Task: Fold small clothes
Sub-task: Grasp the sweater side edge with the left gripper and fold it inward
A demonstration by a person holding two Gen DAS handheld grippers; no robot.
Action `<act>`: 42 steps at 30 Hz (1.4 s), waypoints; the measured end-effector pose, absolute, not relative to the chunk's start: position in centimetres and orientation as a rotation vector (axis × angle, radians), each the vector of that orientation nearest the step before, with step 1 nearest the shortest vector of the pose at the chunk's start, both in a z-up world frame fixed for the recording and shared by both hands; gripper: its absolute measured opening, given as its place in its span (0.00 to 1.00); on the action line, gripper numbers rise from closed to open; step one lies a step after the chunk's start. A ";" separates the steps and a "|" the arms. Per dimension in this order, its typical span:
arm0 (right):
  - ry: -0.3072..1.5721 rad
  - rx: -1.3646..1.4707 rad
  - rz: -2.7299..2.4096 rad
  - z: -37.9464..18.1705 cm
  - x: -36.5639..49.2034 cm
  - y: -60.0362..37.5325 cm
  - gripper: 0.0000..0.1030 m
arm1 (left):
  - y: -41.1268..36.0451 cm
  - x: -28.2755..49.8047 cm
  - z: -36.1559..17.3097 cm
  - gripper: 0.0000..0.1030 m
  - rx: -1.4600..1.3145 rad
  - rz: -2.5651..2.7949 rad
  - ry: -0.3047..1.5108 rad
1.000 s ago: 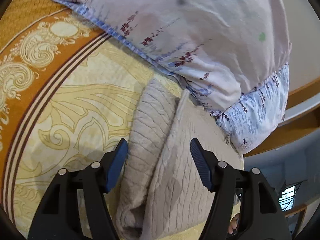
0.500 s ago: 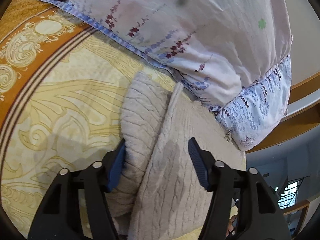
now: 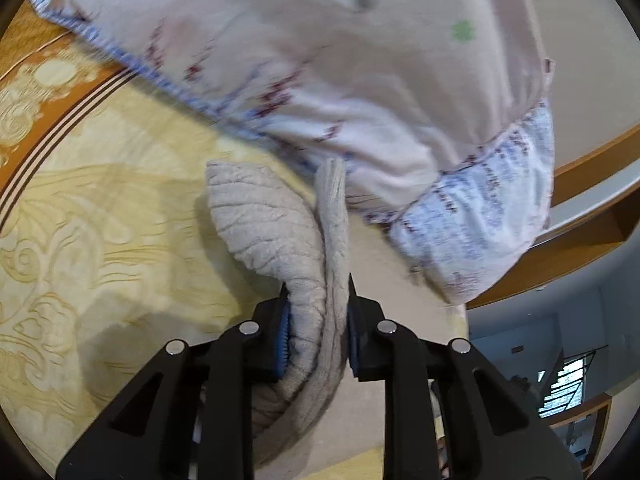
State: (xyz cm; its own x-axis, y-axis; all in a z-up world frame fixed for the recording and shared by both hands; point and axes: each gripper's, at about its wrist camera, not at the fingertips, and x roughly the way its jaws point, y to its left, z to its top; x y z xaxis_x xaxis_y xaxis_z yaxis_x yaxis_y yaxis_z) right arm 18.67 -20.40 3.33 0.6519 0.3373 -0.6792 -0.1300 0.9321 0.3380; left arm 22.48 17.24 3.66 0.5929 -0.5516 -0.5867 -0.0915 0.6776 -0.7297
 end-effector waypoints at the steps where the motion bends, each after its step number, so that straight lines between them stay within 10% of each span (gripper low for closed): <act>1: 0.815 0.276 0.265 3.4 18.6 -20.7 0.81 | 16.8 22.5 4.2 0.20 -0.808 -0.316 0.903; 26: 0.695 0.515 0.148 4.8 15.3 -32.8 0.81 | -9.4 26.3 3.7 0.23 -0.746 -0.758 1.052; 31: 0.716 0.648 0.262 5.7 16.6 -34.7 0.81 | -5.8 24.3 7.0 0.59 -0.708 -0.785 0.913; 42: 1.107 0.766 0.437 2.1 22.7 -31.6 0.78 | 0.2 23.5 2.7 0.65 -0.566 -0.454 1.008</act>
